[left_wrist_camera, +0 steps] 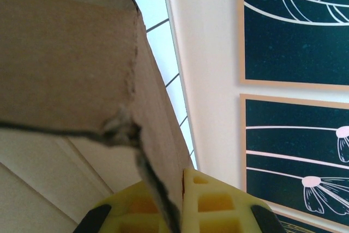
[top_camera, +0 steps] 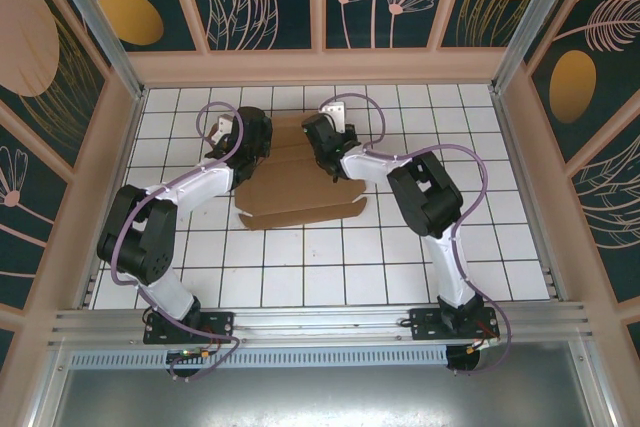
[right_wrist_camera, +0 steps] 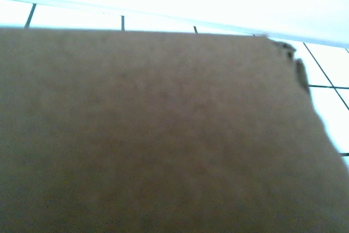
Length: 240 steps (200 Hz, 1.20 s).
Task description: Fold the paper box
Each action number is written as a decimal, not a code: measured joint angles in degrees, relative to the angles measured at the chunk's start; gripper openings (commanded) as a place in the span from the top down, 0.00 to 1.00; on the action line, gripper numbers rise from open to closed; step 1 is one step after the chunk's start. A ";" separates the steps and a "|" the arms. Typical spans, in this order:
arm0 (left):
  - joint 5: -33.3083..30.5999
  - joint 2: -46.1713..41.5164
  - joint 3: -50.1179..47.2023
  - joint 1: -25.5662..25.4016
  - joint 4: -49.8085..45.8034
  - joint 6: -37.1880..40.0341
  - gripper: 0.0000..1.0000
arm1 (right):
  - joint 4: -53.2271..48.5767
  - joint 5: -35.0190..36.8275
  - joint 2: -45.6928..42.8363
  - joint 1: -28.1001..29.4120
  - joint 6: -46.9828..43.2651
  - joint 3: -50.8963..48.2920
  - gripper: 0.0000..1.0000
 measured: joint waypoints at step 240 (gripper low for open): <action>3.45 0.00 -2.05 -0.37 4.15 2.01 0.87 | 37.24 -46.62 -29.16 -11.82 -17.75 -44.68 0.36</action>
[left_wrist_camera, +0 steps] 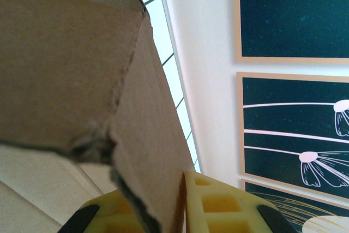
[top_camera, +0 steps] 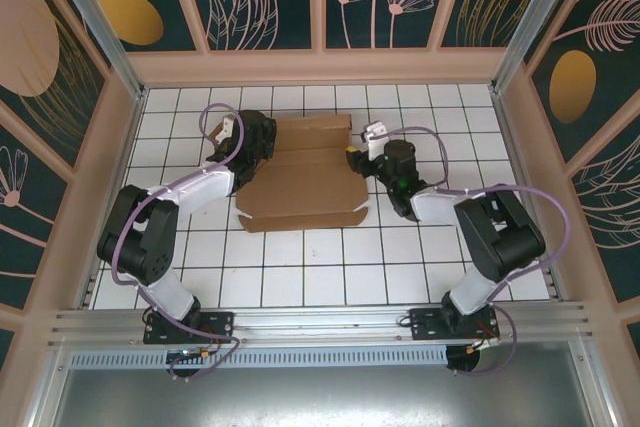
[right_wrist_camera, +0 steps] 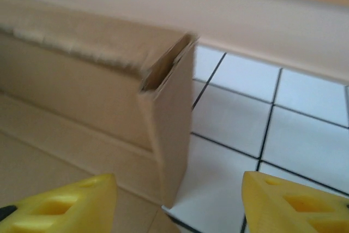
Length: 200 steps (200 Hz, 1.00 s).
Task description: Fold the paper box
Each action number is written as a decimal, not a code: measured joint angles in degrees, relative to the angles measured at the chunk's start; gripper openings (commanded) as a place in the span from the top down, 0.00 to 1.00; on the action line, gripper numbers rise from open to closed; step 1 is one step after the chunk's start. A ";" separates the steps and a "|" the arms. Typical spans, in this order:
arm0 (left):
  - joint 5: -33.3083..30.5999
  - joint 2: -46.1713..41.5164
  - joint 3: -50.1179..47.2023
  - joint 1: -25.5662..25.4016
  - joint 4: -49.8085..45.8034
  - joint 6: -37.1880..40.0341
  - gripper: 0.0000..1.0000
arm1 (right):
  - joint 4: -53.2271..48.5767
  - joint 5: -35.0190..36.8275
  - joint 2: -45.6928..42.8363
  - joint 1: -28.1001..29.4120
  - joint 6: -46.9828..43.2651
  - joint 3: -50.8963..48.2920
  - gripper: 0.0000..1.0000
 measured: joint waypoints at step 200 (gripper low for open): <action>3.80 -15.39 -8.81 -0.02 -5.35 13.77 0.45 | 7.13 23.15 9.49 5.44 -3.26 2.95 1.00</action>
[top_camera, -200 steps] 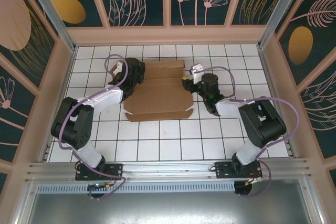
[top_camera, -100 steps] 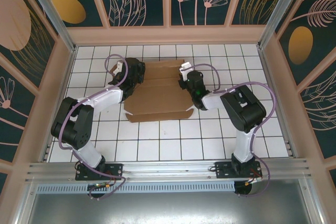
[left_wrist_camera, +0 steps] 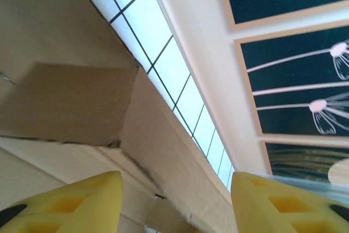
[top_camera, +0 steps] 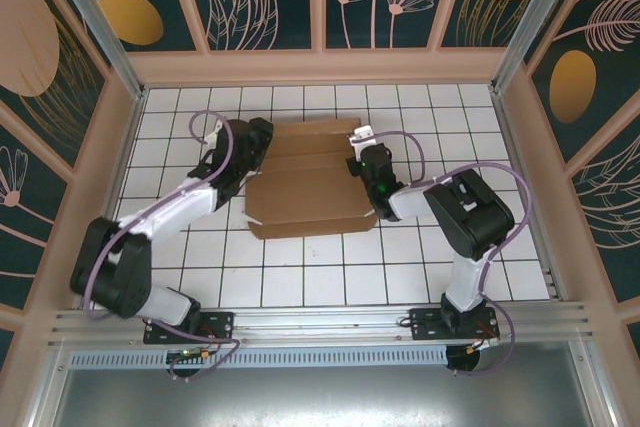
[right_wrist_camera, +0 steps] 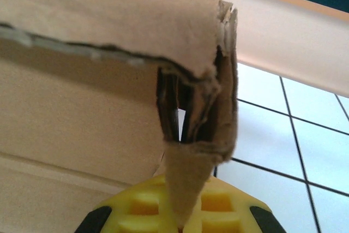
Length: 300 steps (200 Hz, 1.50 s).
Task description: Fold the paper box
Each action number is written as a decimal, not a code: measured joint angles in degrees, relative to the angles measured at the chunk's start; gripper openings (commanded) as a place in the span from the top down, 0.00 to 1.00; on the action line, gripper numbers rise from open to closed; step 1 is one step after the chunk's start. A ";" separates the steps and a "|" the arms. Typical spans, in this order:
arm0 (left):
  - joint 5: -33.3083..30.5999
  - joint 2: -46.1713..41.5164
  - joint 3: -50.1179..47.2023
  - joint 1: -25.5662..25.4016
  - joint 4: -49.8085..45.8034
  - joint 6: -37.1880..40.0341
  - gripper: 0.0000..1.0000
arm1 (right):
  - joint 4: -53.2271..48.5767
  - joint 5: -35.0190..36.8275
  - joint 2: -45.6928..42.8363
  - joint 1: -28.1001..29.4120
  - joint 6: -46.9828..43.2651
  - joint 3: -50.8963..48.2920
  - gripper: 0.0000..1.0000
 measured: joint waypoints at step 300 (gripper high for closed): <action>22.95 -1.29 13.11 8.24 -29.03 40.81 0.42 | -3.98 9.31 -7.37 4.26 8.17 -7.93 1.00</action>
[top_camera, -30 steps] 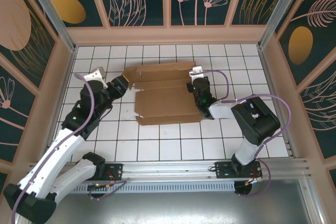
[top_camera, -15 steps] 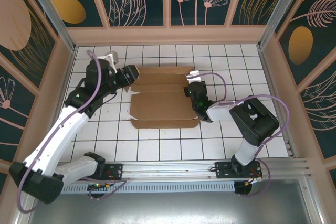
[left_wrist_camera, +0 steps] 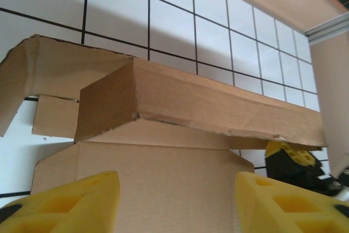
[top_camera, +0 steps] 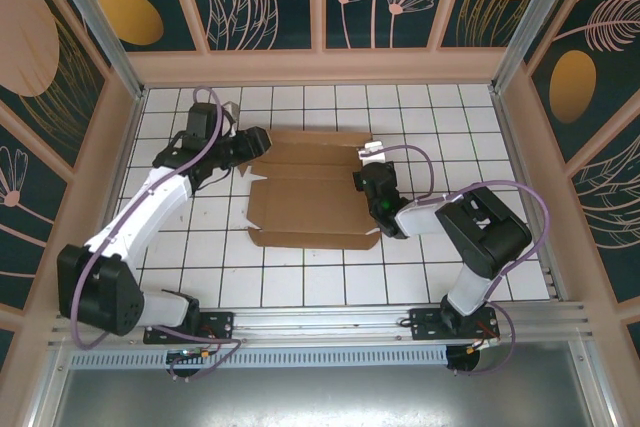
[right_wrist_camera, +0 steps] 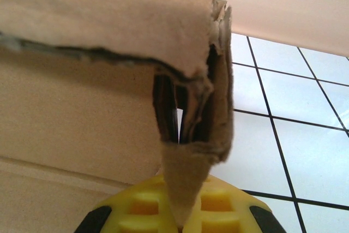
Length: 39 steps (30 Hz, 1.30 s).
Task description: Fold the paper box
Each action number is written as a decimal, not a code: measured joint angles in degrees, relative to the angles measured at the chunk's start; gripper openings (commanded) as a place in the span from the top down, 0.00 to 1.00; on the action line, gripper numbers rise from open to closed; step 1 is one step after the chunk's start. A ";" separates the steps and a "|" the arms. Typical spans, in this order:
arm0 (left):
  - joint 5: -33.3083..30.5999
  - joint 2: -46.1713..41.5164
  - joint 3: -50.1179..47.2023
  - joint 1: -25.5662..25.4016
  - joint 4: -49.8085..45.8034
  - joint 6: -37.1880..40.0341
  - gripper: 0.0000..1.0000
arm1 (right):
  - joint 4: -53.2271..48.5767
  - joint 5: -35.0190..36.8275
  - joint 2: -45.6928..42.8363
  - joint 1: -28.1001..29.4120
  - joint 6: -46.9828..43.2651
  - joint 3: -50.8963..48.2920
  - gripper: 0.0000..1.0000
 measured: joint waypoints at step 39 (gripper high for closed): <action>6.38 9.46 -3.52 4.70 15.78 -3.02 0.41 | 0.59 -0.61 -0.20 0.87 0.02 -0.52 1.00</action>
